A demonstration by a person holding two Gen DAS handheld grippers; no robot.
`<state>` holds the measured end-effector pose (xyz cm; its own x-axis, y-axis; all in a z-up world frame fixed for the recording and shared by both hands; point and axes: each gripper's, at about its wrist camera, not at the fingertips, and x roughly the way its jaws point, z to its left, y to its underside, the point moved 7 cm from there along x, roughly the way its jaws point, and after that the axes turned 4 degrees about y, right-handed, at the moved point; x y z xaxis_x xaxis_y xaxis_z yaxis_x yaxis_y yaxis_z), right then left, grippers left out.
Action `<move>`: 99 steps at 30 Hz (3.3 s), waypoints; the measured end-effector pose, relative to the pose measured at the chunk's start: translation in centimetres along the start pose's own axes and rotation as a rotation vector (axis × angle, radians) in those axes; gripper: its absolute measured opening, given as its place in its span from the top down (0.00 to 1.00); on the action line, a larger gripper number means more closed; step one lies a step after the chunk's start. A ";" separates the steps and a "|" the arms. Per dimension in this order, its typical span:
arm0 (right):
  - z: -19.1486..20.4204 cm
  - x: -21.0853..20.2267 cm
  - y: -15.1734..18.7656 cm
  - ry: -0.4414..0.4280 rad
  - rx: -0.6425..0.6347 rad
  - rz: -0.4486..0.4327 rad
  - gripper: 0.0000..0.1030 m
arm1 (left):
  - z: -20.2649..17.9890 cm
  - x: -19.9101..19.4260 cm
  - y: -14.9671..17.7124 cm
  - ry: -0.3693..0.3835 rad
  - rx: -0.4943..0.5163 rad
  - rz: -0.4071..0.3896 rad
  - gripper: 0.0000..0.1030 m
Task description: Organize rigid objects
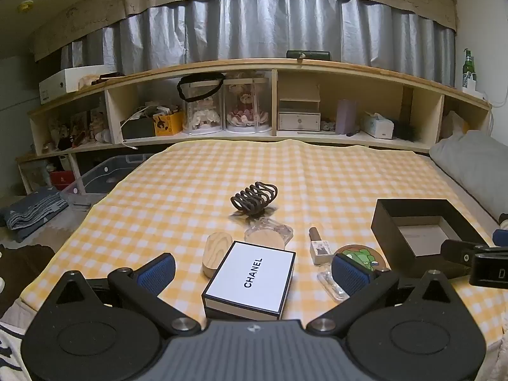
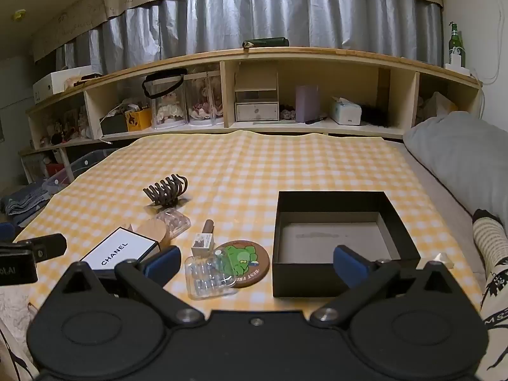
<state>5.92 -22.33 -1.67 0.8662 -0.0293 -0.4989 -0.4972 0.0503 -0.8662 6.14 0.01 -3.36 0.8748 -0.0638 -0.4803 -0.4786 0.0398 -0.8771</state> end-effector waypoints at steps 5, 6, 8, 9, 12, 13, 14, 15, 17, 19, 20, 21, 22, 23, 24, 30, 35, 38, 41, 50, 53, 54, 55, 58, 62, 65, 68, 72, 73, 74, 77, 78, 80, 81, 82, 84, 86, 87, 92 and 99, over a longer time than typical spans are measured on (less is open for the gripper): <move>0.1 0.1 0.1 0.001 -0.002 0.002 0.00 | 0.0 0.0 0.0 -0.001 -0.002 -0.001 0.00; 0.1 0.2 0.1 0.001 -0.002 0.002 0.00 | -0.1 0.0 0.0 0.000 -0.002 -0.001 0.00; 0.1 0.1 0.1 0.002 -0.002 0.000 0.00 | 0.0 0.0 0.0 0.002 -0.003 -0.002 0.00; 0.1 0.2 0.1 0.002 -0.002 0.001 0.00 | 0.0 0.0 0.0 0.002 -0.003 -0.002 0.00; 0.1 0.3 0.1 0.003 -0.003 0.001 0.00 | -0.1 0.0 0.0 0.000 -0.004 -0.002 0.00; 0.2 0.3 0.1 0.003 -0.003 0.001 0.00 | -0.1 0.0 0.0 -0.001 -0.004 -0.001 0.00; 0.2 0.4 0.1 0.003 -0.003 0.001 0.00 | 0.0 0.0 0.0 0.000 -0.005 -0.002 0.00; 0.1 0.4 0.1 0.003 -0.003 0.001 0.00 | 0.0 0.0 0.0 0.002 -0.004 -0.002 0.00; 0.1 0.3 0.2 0.003 -0.002 0.000 0.00 | 0.0 0.0 0.0 0.001 -0.004 -0.002 0.00; 0.0 0.3 0.2 0.004 -0.001 -0.001 0.00 | 0.0 0.0 0.0 0.000 -0.004 0.000 0.00; 0.0 0.2 0.2 0.004 -0.002 0.000 0.00 | 0.0 0.0 0.0 -0.001 -0.004 0.001 0.00; 0.3 0.7 0.2 0.004 -0.006 0.006 0.00 | -0.1 0.1 0.0 -0.002 -0.004 0.001 0.00; 0.3 0.7 0.2 0.004 -0.007 0.006 0.00 | -0.1 0.2 0.0 -0.002 -0.004 0.002 0.00; 0.2 0.6 0.2 0.004 -0.007 0.006 0.00 | -0.1 0.3 0.1 -0.002 -0.004 0.002 0.00; 0.2 0.6 0.2 0.004 -0.006 0.006 0.00 | -0.1 0.3 0.1 -0.002 -0.004 0.002 0.00; 0.0 0.4 0.3 0.005 -0.007 0.007 0.00 | 0.0 0.3 0.1 -0.001 -0.005 0.002 0.00; 0.0 0.4 0.3 0.005 -0.008 0.008 0.00 | 0.0 0.4 0.1 -0.002 -0.005 0.003 0.00; 0.0 0.3 0.3 0.005 -0.009 0.009 0.00 | 0.0 0.3 0.1 -0.001 -0.005 0.003 0.00; 0.0 0.3 0.3 0.005 -0.010 0.009 0.00 | 0.0 0.3 0.1 -0.001 -0.005 0.004 0.00; 0.0 0.3 0.2 0.006 -0.010 0.009 0.00 | 0.0 0.4 0.1 -0.001 -0.005 0.005 0.00; 0.0 0.2 0.0 0.006 -0.010 0.008 0.00 | 0.0 0.4 0.1 -0.001 -0.004 0.005 0.00; -0.1 0.3 0.5 0.006 -0.009 0.008 0.00 | 0.0 0.4 0.1 -0.001 -0.004 0.005 0.00; -0.2 0.2 0.4 0.006 -0.009 0.008 0.00 | 0.0 0.4 0.1 -0.001 -0.003 0.005 0.00; -0.1 0.2 0.3 0.006 -0.010 0.008 0.00 | 0.0 0.4 0.1 -0.001 -0.004 0.005 0.00; 0.0 0.2 0.2 0.006 -0.011 0.008 0.00 | 0.0 0.4 0.1 -0.002 -0.003 0.006 0.00; 0.0 0.2 0.2 0.007 -0.011 0.008 0.00 | 0.0 0.4 0.1 -0.002 -0.003 0.006 0.00; -0.1 0.2 0.3 0.007 -0.011 0.008 0.00 | 0.0 0.4 0.1 -0.002 -0.003 0.006 0.00; 0.0 0.1 0.2 0.006 -0.012 0.008 0.00 | -0.1 0.5 0.1 -0.002 -0.001 0.007 0.00; -0.1 0.1 0.2 0.006 -0.012 0.008 0.00 | 0.0 0.4 0.1 -0.002 -0.001 0.007 0.00; 0.0 0.1 0.2 0.007 -0.012 0.008 0.00 | 0.0 0.4 0.1 -0.002 -0.002 0.007 0.00; -0.1 0.1 0.2 0.007 -0.011 0.008 0.00 | 0.0 0.5 0.1 -0.003 -0.002 0.007 0.00; -0.1 0.1 0.2 0.007 -0.011 0.008 0.00 | 0.0 0.4 0.1 -0.003 -0.001 0.007 0.00; -0.1 0.1 0.2 0.007 -0.012 0.008 0.00 | 0.0 0.4 0.1 -0.003 -0.001 0.007 0.00; -0.4 -0.1 0.3 0.006 -0.012 0.007 0.00 | 0.0 0.4 0.1 -0.003 -0.001 0.007 0.00; -0.4 -0.1 0.3 0.006 -0.011 0.008 0.00 | 0.0 0.4 0.1 -0.003 -0.001 0.007 0.00; -0.3 -0.1 0.2 0.006 -0.012 0.008 0.00 | 0.0 0.4 0.1 -0.003 -0.001 0.007 0.00; -0.3 -0.1 0.2 0.006 -0.012 0.008 0.00 | -0.1 0.5 0.1 -0.003 -0.001 0.007 0.00; -0.3 0.0 0.2 0.006 -0.012 0.008 0.00 | -0.1 0.4 0.1 -0.003 -0.001 0.008 0.00; -0.3 0.0 0.3 0.006 -0.011 0.007 0.00 | -0.1 0.1 0.1 -0.001 0.000 0.007 0.00; -0.4 -0.2 0.2 0.000 0.000 0.001 0.00 | -0.1 0.2 -0.5 0.036 -0.001 0.001 0.00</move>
<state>5.57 -22.75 -1.77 0.8658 -0.0295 -0.4996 -0.4979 0.0507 -0.8658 6.56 -0.12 -3.01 0.8711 -0.0993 -0.4809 -0.4795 0.0393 -0.8766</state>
